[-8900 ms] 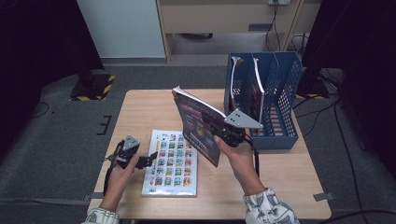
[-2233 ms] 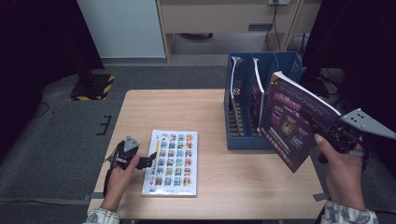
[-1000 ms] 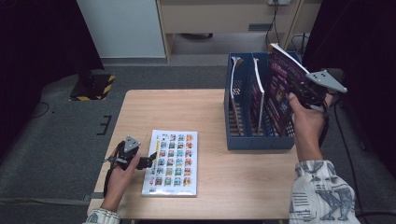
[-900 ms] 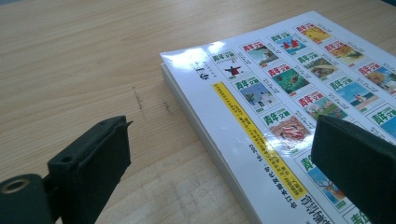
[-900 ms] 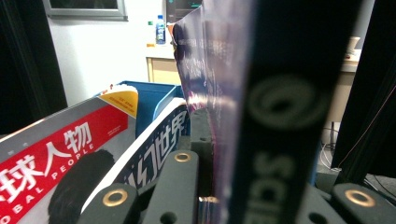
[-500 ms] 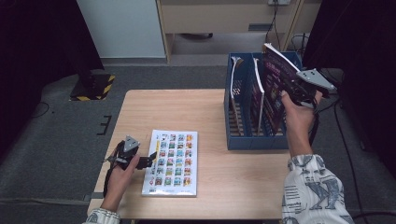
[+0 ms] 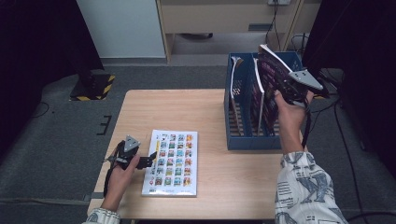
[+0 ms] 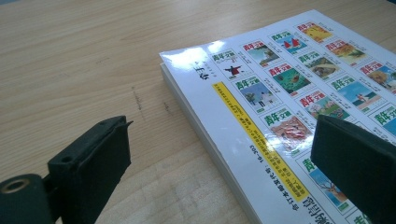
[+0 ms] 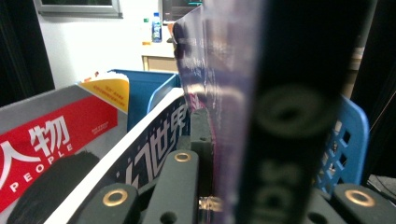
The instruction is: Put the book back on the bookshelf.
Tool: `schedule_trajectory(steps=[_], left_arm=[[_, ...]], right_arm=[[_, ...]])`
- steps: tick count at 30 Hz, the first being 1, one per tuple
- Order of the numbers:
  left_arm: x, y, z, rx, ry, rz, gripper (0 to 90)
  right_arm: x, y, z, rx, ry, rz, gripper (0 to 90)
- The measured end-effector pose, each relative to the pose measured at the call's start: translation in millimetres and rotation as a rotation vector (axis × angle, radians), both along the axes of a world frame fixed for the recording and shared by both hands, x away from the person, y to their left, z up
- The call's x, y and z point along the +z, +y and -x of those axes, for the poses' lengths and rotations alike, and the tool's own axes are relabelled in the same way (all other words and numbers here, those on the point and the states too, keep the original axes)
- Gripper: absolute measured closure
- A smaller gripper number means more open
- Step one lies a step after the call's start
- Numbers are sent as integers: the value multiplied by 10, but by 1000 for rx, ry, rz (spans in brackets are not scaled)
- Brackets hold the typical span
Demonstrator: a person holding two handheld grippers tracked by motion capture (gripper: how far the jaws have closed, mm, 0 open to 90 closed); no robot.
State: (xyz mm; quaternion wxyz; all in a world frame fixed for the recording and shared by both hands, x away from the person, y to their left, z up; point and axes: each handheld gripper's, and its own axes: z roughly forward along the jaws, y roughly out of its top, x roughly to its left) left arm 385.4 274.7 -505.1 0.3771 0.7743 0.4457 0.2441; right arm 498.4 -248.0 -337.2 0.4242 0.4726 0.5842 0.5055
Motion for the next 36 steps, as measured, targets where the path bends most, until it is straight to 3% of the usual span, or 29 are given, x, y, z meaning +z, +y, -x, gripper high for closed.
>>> schedule_trajectory(steps=[5,14,36], left_arm=[[4,1,5,1,-3,3,44],[-6,-5,-1,-1,2,-3,44],[-9,-4,4,6,-5,-4,44]], right_arm=[[-70,5,-31,-4,0,-18,841],[-106,3,-64,-2,-3,-1,841],[-299,-34,-109,-10,8,-19,841]])
